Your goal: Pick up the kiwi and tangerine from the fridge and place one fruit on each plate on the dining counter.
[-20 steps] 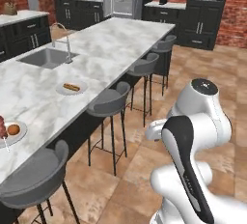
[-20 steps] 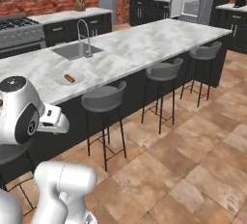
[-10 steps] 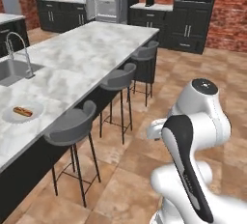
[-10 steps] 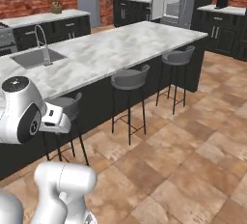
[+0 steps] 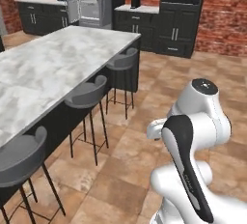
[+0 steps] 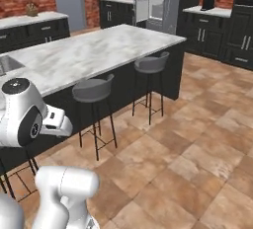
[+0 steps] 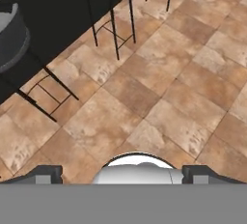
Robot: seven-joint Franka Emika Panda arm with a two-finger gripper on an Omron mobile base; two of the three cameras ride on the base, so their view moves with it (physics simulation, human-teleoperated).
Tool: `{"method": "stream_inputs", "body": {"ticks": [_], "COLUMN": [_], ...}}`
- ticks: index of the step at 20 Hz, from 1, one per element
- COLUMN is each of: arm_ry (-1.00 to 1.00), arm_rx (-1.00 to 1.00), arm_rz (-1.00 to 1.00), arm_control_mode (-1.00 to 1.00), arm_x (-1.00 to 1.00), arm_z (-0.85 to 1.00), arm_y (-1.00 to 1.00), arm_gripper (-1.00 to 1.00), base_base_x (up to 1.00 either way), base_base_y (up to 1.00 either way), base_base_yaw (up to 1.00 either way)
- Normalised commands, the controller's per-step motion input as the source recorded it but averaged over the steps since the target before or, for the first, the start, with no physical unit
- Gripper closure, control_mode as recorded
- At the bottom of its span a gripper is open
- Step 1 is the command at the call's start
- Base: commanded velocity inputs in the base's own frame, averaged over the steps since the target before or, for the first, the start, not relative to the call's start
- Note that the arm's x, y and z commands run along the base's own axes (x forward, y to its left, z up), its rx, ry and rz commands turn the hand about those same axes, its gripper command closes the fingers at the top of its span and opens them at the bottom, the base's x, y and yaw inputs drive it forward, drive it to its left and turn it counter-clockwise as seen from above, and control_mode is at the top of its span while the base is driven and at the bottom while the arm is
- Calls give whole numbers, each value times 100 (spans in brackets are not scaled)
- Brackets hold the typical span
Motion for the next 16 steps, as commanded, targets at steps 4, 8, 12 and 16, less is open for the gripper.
{"method": "stream_inputs", "body": {"ticks": [4,8,12,16], "arm_ry": [0,0,0,0], "arm_rx": [0,0,0,0], "arm_rz": [0,0,0,0], "arm_control_mode": [100,100,100,100], "arm_x": [0,0,0,0], "arm_z": [0,0,0,0], "arm_y": [0,0,0,0], "arm_gripper": [-100,-100,-100,-100], "base_base_x": [64,89,83,74], "base_base_y": [-100,-84,-92,-96], "base_base_yaw": [-5,4,10,10]}}
